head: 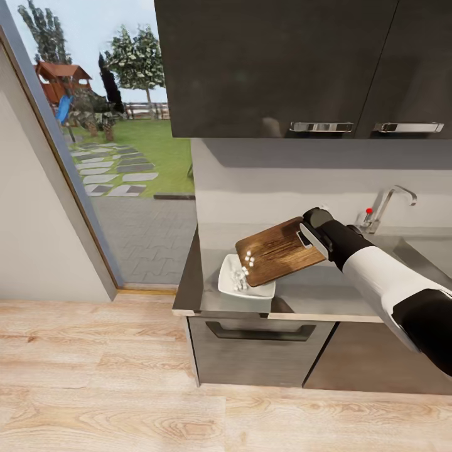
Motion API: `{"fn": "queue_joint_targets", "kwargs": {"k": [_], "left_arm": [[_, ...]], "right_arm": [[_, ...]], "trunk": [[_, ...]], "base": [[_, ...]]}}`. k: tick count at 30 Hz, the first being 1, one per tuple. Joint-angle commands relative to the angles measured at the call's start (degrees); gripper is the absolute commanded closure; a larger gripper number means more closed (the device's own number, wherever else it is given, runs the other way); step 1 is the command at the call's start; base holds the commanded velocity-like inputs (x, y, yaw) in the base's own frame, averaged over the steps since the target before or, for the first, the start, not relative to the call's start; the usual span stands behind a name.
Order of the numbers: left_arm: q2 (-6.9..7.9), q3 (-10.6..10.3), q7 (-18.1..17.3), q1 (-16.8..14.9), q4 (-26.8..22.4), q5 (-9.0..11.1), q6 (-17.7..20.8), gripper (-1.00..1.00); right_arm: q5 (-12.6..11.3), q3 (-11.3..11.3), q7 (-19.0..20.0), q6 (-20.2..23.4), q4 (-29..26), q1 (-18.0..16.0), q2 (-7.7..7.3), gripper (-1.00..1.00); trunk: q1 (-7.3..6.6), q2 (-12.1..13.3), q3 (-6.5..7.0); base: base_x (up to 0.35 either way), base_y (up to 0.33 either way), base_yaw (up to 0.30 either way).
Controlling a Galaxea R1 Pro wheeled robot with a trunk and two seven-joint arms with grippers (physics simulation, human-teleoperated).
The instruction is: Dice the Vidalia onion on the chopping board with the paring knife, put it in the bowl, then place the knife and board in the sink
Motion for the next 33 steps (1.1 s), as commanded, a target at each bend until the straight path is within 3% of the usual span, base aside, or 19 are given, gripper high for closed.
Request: {"fn": "queue_joint_targets", "kwargs": {"k": [1, 12, 33], "left_arm": [[-0.05, -0.49, 0.07, -0.13, 0.28, 0.52, -0.44, -1.00], [-0.05, -0.49, 0.07, -0.13, 0.28, 0.52, -0.44, -1.00], [-0.06, -0.49, 0.07, -0.13, 0.28, 0.52, -0.44, -1.00]], "right_arm": [[-0.57, 0.48, -0.50, 0.22, -0.10, -0.08, -0.09, 1.00], [-0.54, 0.42, -3.01, 0.39, -0.53, -0.08, 1.20, 1.00], [-0.54, 0.42, -3.20, 0.48, -0.54, -0.08, 1.33, 1.00]], "trunk": [[0.04, -0.13, -0.12], [0.04, -0.13, -0.12], [0.04, -0.13, -0.12]], "base": [[0.000, 0.000, 0.000], [0.000, 0.000, 0.000], [0.000, 0.000, 0.000]]}}
